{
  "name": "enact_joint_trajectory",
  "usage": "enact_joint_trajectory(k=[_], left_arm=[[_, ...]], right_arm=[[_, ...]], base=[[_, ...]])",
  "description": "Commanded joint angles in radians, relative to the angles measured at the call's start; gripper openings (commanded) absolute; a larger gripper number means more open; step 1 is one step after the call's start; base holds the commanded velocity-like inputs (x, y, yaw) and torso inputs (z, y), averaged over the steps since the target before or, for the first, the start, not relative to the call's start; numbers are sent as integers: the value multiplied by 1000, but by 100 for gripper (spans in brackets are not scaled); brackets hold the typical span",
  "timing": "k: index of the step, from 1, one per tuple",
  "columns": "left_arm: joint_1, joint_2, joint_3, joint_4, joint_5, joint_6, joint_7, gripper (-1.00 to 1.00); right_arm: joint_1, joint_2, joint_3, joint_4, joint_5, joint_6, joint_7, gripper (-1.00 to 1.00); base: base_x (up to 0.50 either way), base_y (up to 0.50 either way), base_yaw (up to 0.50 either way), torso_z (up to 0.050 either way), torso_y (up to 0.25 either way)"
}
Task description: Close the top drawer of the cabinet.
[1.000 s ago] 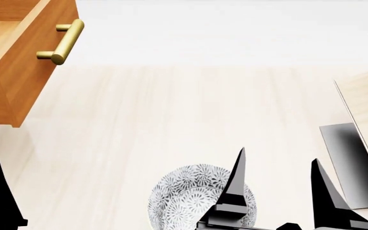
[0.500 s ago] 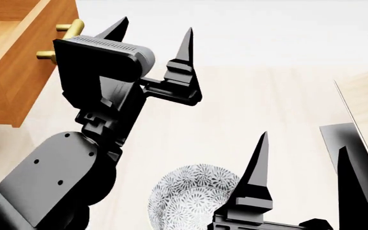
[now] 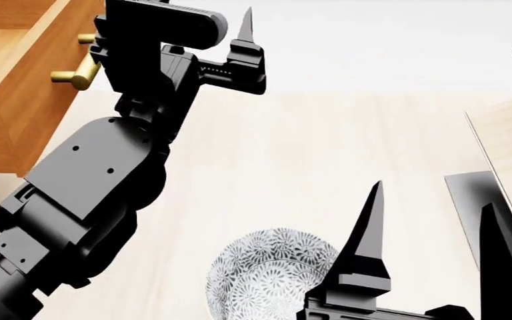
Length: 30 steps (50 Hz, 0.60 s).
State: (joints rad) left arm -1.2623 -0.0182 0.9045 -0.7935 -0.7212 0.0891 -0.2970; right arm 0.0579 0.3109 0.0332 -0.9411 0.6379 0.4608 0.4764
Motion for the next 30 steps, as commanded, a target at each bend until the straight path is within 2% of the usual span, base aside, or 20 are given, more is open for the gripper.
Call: enact_joint_trajectory(k=[1, 7, 30], left_arm=[[-29, -20, 56, -149, -40, 69, -2, 100], [-41, -24, 54, -216, -38, 84, 10, 100], [3, -112, 50, -204, -33, 85, -41, 100]], right_arm=[[-1, 3, -12, 3, -3, -8, 5, 100], [3, 8, -15, 0, 3, -6, 11, 100], [11, 14, -51, 2, -3, -11, 22, 100]], base=[[0, 0, 0, 0, 0], [0, 0, 0, 0, 0], [0, 0, 0, 0, 0]])
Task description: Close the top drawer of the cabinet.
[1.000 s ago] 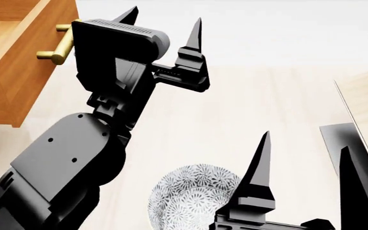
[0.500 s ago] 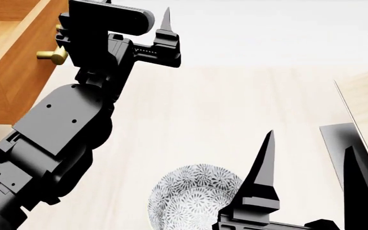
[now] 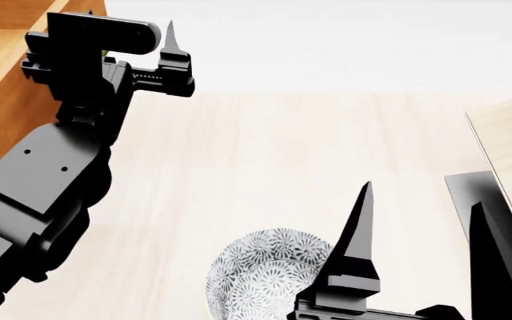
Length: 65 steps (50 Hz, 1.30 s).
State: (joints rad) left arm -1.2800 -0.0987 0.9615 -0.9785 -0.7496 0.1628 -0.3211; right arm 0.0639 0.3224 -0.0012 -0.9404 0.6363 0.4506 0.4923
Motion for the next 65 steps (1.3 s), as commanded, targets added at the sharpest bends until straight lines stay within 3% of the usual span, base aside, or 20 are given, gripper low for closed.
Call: enact_joint_trajectory(k=[1, 10, 38, 65], left_arm=[[24, -34, -8, -24, -5, 14, -18, 100], [37, -53, -12, -57, 1, 27, -21, 100], [119, -253, -18, 133, -12, -62, -140, 100], [138, -339, -32, 134, -13, -93, -180, 100]], right_arm=[[6, 4, -17, -1, 0, 0, 7, 100], [7, 9, -25, -4, 0, -2, 14, 100], [11, 18, -55, 5, -2, -14, 21, 100], [12, 36, -61, 6, 8, -25, 35, 100]], base=[[0, 0, 0, 0, 0], [0, 0, 0, 0, 0], [0, 0, 0, 0, 0], [0, 0, 0, 0, 0]])
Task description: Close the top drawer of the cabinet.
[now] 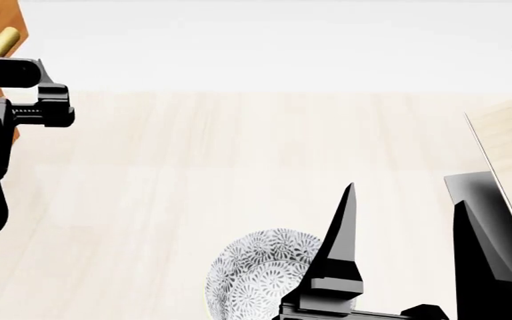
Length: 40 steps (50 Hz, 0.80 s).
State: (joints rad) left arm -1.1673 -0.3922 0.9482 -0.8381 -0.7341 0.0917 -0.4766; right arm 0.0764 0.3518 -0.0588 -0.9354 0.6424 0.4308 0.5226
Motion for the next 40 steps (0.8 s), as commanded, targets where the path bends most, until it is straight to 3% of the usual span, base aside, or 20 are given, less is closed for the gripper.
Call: enact_joint_trajectory(k=[1, 40], left_arm=[[30, -53, -20, 7, -32, -30, -29, 100], [47, -166, -66, 57, -76, -84, -70, 100]], right_arm=[[0, 7, -4, 0, 3, -4, 6, 100], [-1, 20, -32, 18, -1, -27, 14, 100]], base=[[0, 0, 0, 0, 0], [0, 0, 0, 0, 0]])
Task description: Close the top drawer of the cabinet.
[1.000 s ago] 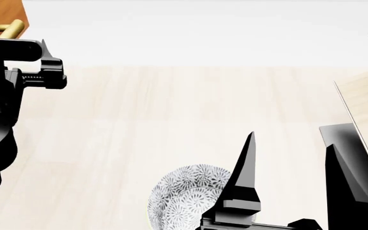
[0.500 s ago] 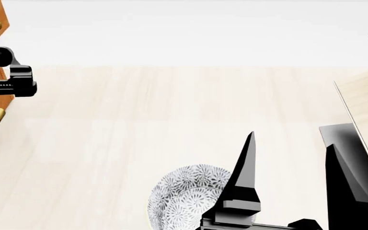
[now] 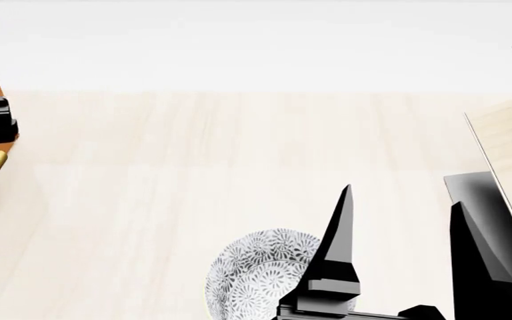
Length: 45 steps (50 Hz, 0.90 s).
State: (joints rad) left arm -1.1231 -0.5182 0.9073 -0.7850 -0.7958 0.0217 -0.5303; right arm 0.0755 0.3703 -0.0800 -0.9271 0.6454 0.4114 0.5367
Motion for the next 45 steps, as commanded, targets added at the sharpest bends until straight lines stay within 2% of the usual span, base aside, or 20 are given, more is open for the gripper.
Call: enact_joint_trajectory(k=[1, 9, 22, 35, 45], left_arm=[[3, -46, -26, 10, -16, -17, -21, 100], [8, -91, -28, 60, -22, -48, -43, 100], [5, -99, -35, 4, -12, -27, -23, 100], [47, -215, -50, 166, -48, -95, -100, 100], [58, -252, -49, 203, -50, -117, -113, 100]], right_arm=[[0, 1, -12, 10, -5, -8, 0, 100], [-1, 3, -23, 16, -9, -13, 1, 100], [-2, 13, -25, 20, -4, -23, 9, 100], [0, 17, -42, 26, -8, -29, 14, 100], [-1, 21, -48, 31, -9, -37, 15, 100]], base=[[0, 0, 0, 0, 0], [0, 0, 0, 0, 0], [0, 0, 0, 0, 0], [0, 0, 0, 0, 0], [0, 0, 0, 0, 0]])
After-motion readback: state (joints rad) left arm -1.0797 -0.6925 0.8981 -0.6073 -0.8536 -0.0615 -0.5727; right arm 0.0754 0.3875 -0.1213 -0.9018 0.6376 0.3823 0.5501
